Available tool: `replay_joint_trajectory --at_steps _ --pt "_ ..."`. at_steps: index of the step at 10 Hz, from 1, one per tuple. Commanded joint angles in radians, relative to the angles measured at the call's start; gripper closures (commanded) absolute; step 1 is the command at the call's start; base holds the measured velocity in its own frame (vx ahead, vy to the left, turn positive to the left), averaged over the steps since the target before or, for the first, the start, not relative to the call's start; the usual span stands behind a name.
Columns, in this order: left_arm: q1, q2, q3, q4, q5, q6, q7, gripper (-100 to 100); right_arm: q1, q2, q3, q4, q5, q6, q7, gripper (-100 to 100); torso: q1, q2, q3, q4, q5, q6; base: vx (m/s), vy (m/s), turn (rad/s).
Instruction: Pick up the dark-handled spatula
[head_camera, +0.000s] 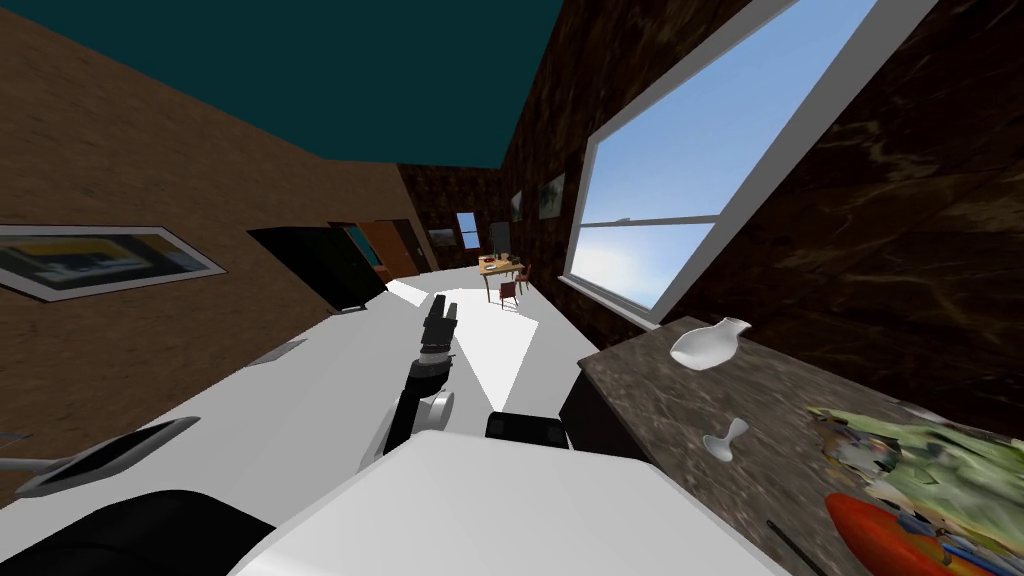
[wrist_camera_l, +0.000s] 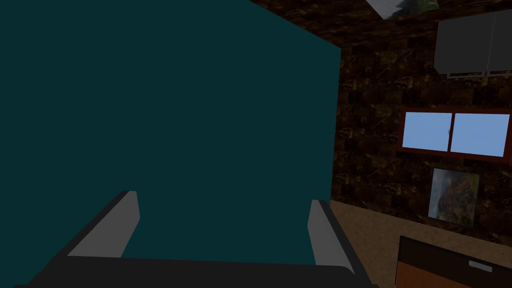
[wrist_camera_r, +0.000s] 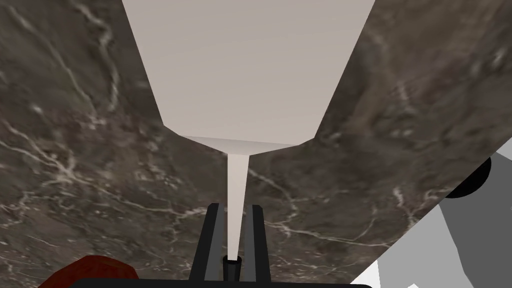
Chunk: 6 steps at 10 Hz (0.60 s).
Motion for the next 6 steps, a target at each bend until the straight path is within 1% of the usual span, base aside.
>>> replay_joint_trajectory --at_steps 1,2,3,4,5,6 --pt "0.000 0.000 0.000 0.000 0.000 0.000 0.000 0 0.000 0.000 0.000 0.000 0.000 0.000 0.000 100 0.000 0.000 0.000 0.000 0.000 0.000 0.000 0.000 0.000" --pt "0.000 0.000 0.000 0.000 0.000 0.000 0.000 0 0.000 0.000 0.000 0.000 0.000 0.000 0.000 0 0.000 0.000 0.000 0.000 0.000 0.000 0.000 0.000 0.000" --pt "0.000 0.000 0.000 0.000 0.000 0.000 0.000 0 0.026 -0.017 -0.029 -0.015 -0.006 -0.014 -0.009 100 0.000 0.000 0.000 0.000 0.000 0.000 -0.002 0.003 -0.083" --pt "0.000 0.000 0.000 0.000 0.000 0.000 0.000 0 0.044 -0.028 -0.049 -0.024 -0.010 -0.024 -0.015 100 0.000 0.000 0.000 0.000 0.001 0.001 -0.005 0.003 -0.132" --pt "0.000 0.000 0.000 0.000 0.000 0.000 0.000 0 0.029 -0.020 -0.037 -0.009 -0.009 -0.022 -0.005 100 0.001 0.001 0.000 0.000 0.001 0.001 -0.004 0.001 -0.030" --pt "0.000 0.000 0.000 0.000 0.000 0.000 0.000 0 0.031 -0.021 -0.039 -0.009 -0.010 -0.025 -0.006 0 0.001 0.001 0.000 0.000 0.000 0.000 0.000 0.000 0.000"
